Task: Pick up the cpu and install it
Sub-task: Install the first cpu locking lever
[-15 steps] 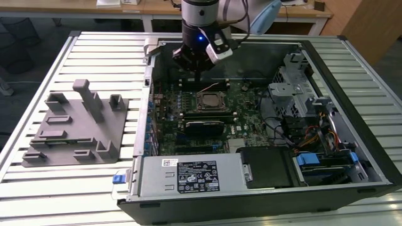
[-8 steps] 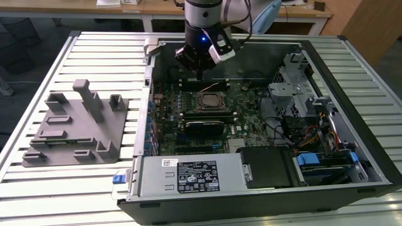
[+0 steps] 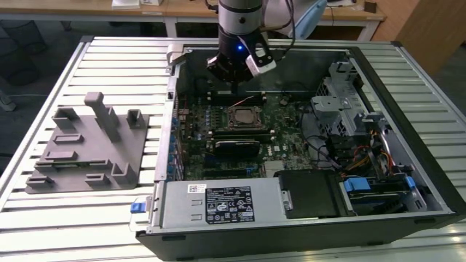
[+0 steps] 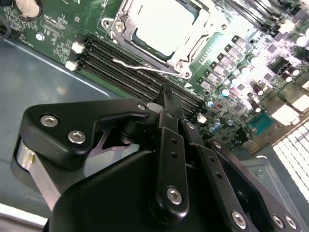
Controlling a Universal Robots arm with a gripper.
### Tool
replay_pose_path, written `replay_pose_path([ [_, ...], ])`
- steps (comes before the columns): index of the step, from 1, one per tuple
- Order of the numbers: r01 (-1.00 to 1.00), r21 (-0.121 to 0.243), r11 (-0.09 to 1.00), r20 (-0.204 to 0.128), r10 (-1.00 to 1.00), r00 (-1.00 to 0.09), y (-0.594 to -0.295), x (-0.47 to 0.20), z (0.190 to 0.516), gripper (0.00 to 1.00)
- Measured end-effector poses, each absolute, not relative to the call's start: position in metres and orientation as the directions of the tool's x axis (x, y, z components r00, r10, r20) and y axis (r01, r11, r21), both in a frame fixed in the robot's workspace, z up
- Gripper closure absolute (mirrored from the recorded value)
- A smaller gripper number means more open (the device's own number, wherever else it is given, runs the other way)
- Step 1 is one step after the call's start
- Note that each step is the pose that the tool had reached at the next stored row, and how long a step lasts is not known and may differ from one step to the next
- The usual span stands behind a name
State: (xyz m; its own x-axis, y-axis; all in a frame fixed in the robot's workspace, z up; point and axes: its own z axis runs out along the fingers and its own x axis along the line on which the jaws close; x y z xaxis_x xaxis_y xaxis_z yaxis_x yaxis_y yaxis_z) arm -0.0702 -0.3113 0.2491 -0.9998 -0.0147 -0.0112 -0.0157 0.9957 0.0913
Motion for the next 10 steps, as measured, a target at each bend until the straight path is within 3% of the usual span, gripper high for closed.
replay_pose_path([
  [10,0.000,0.091,0.996,-0.011,0.001,-1.000,-0.3113,-0.0600,0.2384,0.89],
])
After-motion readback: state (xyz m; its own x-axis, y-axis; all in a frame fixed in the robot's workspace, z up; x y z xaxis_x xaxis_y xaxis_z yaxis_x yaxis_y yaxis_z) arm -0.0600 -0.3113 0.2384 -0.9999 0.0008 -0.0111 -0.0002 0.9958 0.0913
